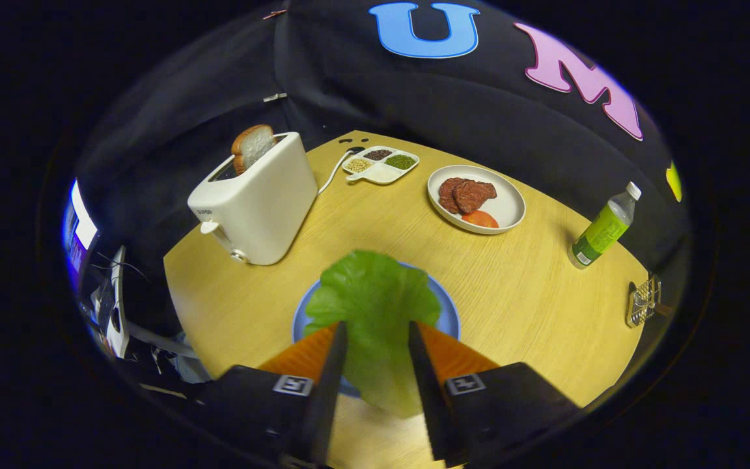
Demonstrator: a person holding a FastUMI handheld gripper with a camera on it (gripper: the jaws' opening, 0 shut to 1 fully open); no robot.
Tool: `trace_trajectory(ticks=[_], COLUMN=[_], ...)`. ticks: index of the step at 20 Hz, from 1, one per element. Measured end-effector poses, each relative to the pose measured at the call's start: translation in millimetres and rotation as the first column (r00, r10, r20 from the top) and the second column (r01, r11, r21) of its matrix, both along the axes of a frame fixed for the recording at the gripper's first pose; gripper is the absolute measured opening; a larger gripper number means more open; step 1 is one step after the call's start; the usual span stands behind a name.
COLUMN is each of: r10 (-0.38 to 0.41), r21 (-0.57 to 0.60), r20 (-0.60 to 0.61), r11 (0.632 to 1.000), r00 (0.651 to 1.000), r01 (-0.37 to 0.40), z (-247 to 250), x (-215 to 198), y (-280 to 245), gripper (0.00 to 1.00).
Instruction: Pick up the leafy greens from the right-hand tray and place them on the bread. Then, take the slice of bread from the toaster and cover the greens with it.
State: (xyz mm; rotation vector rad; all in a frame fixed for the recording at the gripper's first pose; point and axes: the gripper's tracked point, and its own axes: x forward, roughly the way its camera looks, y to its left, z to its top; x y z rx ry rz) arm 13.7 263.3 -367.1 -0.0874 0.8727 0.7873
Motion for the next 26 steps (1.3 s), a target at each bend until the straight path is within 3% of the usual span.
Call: trace_trajectory(ticks=[1,3,7,11,19,26], r10=[-0.009,-0.017,-0.049,-0.079,-0.070,-0.043], r21=[-0.001,-0.004,0.007,0.077,0.234,0.225], r20=[0.009,0.010,0.022,0.089,0.181,0.196], r11=[1.000,1.000,0.999,0.994,0.972,0.974], r00=[1.000,1.000,0.999,0.993,0.981,0.980], r01=[0.009,0.017,0.049,0.073,0.026,-0.002], z=[0.6,1.5,16.8,68.5,173.6,175.3], x=[2.4,2.7,2.6,9.8,25.0,34.1], y=[0.0,0.2,-1.7,15.0,117.4,214.3], gripper=[0.68,0.70,0.70,0.71,0.71,0.72])
